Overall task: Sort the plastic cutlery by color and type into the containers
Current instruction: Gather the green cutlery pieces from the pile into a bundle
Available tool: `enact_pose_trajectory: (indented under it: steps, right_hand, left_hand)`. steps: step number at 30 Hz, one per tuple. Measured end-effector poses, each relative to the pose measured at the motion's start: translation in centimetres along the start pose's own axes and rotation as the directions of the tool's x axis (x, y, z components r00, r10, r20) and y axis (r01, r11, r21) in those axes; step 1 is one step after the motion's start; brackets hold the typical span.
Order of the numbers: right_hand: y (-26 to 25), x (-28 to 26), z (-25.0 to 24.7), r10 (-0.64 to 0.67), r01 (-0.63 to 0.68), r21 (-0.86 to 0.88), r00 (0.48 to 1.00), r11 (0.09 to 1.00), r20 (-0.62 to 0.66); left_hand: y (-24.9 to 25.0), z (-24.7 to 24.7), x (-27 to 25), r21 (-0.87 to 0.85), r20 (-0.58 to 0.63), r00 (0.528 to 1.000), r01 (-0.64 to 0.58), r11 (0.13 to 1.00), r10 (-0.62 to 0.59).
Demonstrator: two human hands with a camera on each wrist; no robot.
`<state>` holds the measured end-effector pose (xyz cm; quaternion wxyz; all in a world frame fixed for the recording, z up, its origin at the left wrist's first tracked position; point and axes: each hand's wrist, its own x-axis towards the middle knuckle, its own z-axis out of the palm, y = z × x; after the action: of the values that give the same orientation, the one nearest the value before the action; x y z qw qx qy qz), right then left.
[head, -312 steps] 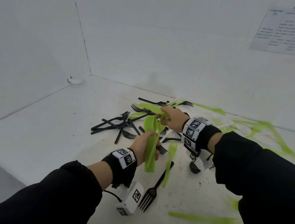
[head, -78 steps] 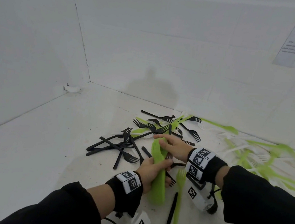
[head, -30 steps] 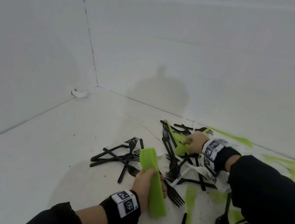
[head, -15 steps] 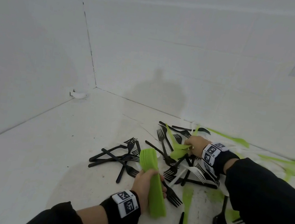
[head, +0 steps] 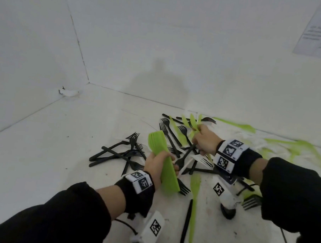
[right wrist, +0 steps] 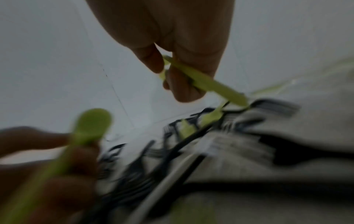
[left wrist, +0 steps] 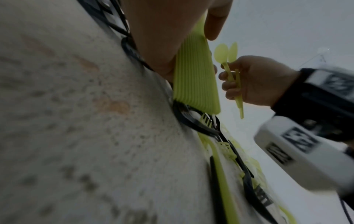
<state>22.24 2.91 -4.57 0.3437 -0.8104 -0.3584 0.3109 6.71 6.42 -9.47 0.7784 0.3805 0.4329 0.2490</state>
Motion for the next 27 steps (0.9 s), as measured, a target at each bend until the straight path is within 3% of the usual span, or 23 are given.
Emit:
enact_pose_trajectory:
  steps: [3, 9, 11, 15, 17, 22, 27]
  right_hand:
    - [0.3, -2.6, 2.5, -0.004, -0.004, 0.106, 0.997, 0.994, 0.081]
    - [1.3, -4.7, 5.3, 0.002, 0.006, 0.382, 1.000, 0.924, -0.021]
    - [1.6, -5.1, 5.3, 0.009, 0.005, 0.358, 0.999, 0.934, -0.037]
    - [2.2, -6.4, 5.1, -0.068, 0.070, 0.049, 0.996, 0.996, -0.055]
    - [2.5, -6.9, 5.2, -0.087, 0.086, -0.011, 0.994, 0.996, -0.061]
    - [3.3, -7.0, 4.7, -0.053, 0.050, 0.147, 0.998, 0.988, 0.016]
    - [2.8, -7.2, 4.9, -0.044, 0.049, 0.152, 0.998, 0.987, -0.036]
  left_hand:
    - [0.1, 0.5, 0.7, -0.001, 0.003, 1.000, -0.008, 1.000, 0.008]
    - [-0.3, 1.2, 0.6, -0.070, 0.018, 0.999, -0.029, 0.997, 0.030]
    - [-0.4, 1.3, 0.1, -0.069, 0.042, 0.999, -0.023, 0.997, 0.026]
    - [-1.0, 1.4, -0.5, -0.026, 0.070, 0.997, -0.035, 0.999, 0.037]
    - [-1.2, 1.5, -0.9, -0.012, 0.086, 0.994, -0.061, 0.998, 0.062]
    - [-2.1, 1.0, -0.4, 0.014, 0.120, 0.988, -0.095, 0.995, 0.092]
    - [-2.2, 1.1, 0.1, 0.030, 0.082, 0.990, -0.117, 0.993, 0.114]
